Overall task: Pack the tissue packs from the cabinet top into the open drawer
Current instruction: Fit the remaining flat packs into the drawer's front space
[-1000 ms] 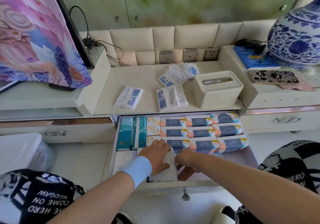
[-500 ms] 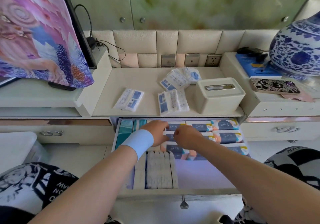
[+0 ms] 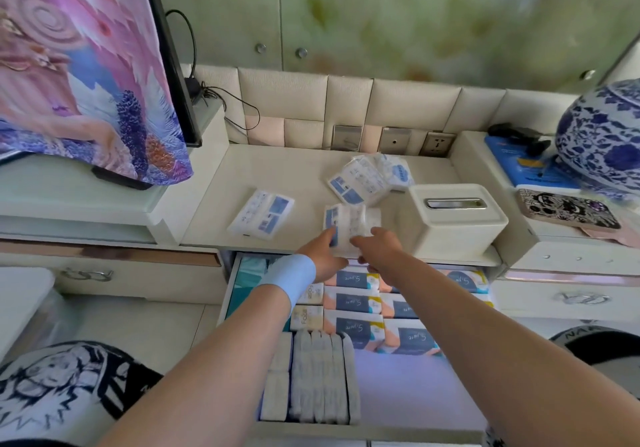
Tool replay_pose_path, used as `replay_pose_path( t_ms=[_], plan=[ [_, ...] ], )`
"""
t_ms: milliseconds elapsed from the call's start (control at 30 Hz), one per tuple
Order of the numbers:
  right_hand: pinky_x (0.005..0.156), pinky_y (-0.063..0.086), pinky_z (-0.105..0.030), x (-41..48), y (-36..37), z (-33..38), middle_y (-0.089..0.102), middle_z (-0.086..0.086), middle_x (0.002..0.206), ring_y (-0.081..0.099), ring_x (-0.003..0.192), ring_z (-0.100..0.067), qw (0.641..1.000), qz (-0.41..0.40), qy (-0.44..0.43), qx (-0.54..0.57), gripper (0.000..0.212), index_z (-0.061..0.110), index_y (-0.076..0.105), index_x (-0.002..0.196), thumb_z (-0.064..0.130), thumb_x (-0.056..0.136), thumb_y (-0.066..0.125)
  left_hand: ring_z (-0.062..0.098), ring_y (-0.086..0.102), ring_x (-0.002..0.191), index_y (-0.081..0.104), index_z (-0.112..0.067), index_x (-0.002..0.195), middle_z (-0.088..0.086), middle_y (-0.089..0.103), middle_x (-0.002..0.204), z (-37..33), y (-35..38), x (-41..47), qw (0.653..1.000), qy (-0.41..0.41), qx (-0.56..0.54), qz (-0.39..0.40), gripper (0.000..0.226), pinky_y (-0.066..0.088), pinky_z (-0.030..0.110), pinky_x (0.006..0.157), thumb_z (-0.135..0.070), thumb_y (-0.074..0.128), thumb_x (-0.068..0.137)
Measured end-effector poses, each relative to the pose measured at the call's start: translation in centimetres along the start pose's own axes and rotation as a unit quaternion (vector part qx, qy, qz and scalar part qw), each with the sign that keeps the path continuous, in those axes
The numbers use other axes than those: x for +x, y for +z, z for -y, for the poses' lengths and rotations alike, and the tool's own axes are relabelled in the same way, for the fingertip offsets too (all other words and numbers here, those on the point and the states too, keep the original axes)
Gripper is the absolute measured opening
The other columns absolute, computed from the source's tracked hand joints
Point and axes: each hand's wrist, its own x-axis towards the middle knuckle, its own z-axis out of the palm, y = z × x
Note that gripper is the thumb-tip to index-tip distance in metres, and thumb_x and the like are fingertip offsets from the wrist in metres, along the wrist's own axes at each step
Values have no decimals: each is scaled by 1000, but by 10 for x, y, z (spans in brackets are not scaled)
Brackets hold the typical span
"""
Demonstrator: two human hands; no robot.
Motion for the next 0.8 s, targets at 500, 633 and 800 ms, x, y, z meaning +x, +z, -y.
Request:
replay_pose_path(
  t_ms=[500, 633, 800],
  plan=[
    [105, 41, -41, 19, 1, 3, 46, -2, 141, 42, 128, -25, 897, -45, -234, -372, 56, 36, 48, 138, 30, 85, 62, 32, 63, 94, 59, -13, 119, 8, 62, 98, 27, -37, 10, 989, -81, -42, -116, 31, 54, 43, 87, -29, 50, 94],
    [108, 38, -51, 24, 1, -25, 17, -1, 152, 17, 143, -27, 814, 1, -230, -533, 100, 35, 15, 152, 35, 75, 78, 34, 63, 99, 60, -10, 114, 11, 63, 105, 34, -43, 7, 991, -85, -3, -102, 24, 51, 37, 83, -21, 52, 94],
    [93, 50, -36, 18, -8, -34, 55, 1, 131, 53, 117, -22, 851, -47, -291, -436, 55, 27, 50, 133, 14, 81, 64, 33, 62, 90, 60, -8, 100, 16, 62, 101, 42, -42, 3, 990, -98, 10, -102, 14, 54, 40, 80, -13, 53, 89]
  ],
)
